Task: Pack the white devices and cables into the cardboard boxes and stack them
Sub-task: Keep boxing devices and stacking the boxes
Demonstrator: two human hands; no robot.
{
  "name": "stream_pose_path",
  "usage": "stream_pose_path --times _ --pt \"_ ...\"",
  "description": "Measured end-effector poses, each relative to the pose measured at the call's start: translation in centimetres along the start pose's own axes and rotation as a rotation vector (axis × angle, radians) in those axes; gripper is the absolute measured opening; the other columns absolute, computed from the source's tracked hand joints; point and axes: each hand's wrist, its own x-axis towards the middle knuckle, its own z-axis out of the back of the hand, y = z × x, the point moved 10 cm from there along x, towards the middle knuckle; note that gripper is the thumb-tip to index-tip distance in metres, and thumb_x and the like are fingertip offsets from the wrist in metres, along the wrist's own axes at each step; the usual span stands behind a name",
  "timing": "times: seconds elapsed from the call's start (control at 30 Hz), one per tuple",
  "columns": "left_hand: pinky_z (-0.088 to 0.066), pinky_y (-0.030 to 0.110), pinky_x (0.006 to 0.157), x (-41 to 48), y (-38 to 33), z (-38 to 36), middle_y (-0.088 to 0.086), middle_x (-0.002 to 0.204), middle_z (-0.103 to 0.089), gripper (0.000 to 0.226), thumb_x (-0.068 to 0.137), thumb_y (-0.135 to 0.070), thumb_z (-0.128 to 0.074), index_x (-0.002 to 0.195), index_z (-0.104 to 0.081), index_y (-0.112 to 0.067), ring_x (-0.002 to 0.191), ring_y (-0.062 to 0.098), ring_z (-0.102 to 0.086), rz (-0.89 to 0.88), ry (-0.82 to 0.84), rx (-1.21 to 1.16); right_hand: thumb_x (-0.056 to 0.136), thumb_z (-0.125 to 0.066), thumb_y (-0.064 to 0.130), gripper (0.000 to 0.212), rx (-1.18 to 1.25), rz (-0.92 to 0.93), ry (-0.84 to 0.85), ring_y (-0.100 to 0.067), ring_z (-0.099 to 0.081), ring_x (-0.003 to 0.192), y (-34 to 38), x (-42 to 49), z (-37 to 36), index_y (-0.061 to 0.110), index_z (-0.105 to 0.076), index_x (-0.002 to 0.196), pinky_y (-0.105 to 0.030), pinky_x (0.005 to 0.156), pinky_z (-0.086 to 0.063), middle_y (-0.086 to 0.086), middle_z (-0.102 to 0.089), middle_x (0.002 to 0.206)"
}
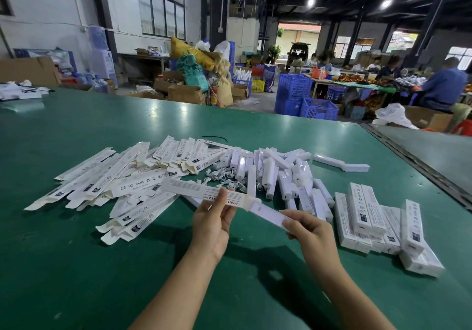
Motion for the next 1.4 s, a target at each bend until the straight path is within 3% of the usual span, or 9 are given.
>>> stream_pose_path --times 0.23,0.33,0.5,0.77,0.93,1.07,1.17,1.3,1.4 --pt "-0.060 0.024 0.067 0.0 0.7 -0.6 0.009 0.084 -0.076 0.028 0.066 -0.016 -0.075 0.090 -0.062 -0.007 0.081 0.017 -0.075 0.003 0.084 0.046 0.084 -0.074 0.017 0.020 0.000 -0.054 -0.073 -0.008 -0.065 0.071 -0.9 0.5 1.4 0.037 -0.078 0.085 -0.029 0.078 -0.053 0.001 -0.073 0.078" --pt "-0.060 0.025 0.068 -0.1 0.8 -0.7 0.010 0.089 -0.075 0.030 0.065 -0.014 -0.076 0.091 -0.064 -0.006 0.085 0.018 -0.075 -0.006 0.099 0.066 0.076 -0.082 0.025 0.025 0.028 -0.061 -0.153 -0.013 -0.070 0.084 -1.1 0.2 1.8 0.030 -0.070 0.098 -0.032 0.082 -0.056 0.000 -0.068 0.094" --pt "-0.060 0.026 0.069 -1.1 2.1 -2.0 0.011 0.084 -0.076 0.019 0.063 -0.008 -0.078 0.081 -0.071 -0.006 0.084 0.022 -0.075 -0.025 0.186 0.154 0.076 -0.083 0.021 0.020 0.035 -0.039 -0.238 -0.011 -0.061 0.068 -0.8 -0.4 1.5 0.016 -0.066 0.086 -0.037 0.075 -0.054 0.001 -0.064 0.074" --pt "-0.060 0.026 0.072 -1.5 2.1 -2.3 0.012 0.086 -0.076 0.016 0.059 -0.014 -0.083 0.073 -0.075 -0.012 0.087 0.024 -0.075 -0.031 0.219 0.266 0.090 -0.067 0.021 0.013 0.146 -0.064 -0.103 -0.017 -0.059 0.054 -0.5 -0.4 0.3 0.017 -0.066 0.103 -0.024 0.048 -0.044 -0.005 -0.074 0.087" --pt "-0.059 0.026 0.071 -2.8 3.8 -3.4 0.014 0.084 -0.073 0.033 0.055 -0.020 -0.085 0.080 -0.070 -0.004 0.083 0.024 -0.072 0.016 0.298 0.381 0.082 -0.065 0.048 0.046 0.242 -0.144 0.151 -0.025 -0.060 0.050 -1.1 -1.1 -3.2 0.030 -0.062 0.124 -0.028 0.047 -0.045 -0.006 -0.072 0.089" --pt "-0.059 0.029 0.073 -3.3 4.5 -3.6 0.019 0.092 -0.073 0.036 0.071 -0.018 -0.079 0.095 -0.066 0.005 0.086 0.028 -0.073 0.095 0.362 0.406 0.084 -0.054 0.062 0.055 0.412 -0.209 0.385 -0.025 -0.059 0.049 -0.8 -2.1 -5.7 0.049 -0.045 0.136 -0.031 0.050 -0.048 -0.003 -0.062 0.131" --pt "-0.059 0.029 0.071 -2.6 3.6 -3.1 0.017 0.093 -0.074 0.034 0.069 -0.020 -0.079 0.094 -0.067 0.001 0.088 0.028 -0.073 0.034 0.268 0.393 0.090 -0.040 0.060 0.043 0.461 -0.190 0.312 -0.020 -0.058 0.044 -0.7 -1.4 -5.5 0.046 -0.045 0.130 -0.030 0.046 -0.046 -0.005 -0.071 0.115" --pt "-0.058 0.023 0.059 -0.7 0.0 -0.6 0.007 0.086 -0.076 0.037 0.064 -0.021 -0.082 0.093 -0.066 -0.005 0.077 0.020 -0.074 -0.175 -0.044 0.308 0.099 -0.053 0.029 0.012 0.040 -0.027 -0.087 -0.015 -0.059 0.053 -1.6 0.3 -3.2 0.026 -0.059 0.109 -0.030 0.052 -0.050 -0.005 -0.070 0.096" --pt "-0.056 0.020 0.055 0.2 -2.3 1.5 0.003 0.079 -0.072 0.034 0.072 -0.019 -0.084 0.094 -0.063 -0.003 0.062 0.010 -0.069 -0.262 -0.219 0.249 0.094 -0.057 0.017 0.017 -0.553 0.184 0.052 -0.015 -0.063 0.085 -1.3 2.0 -6.7 0.021 -0.067 0.108 -0.031 0.079 -0.051 0.002 -0.067 0.106"
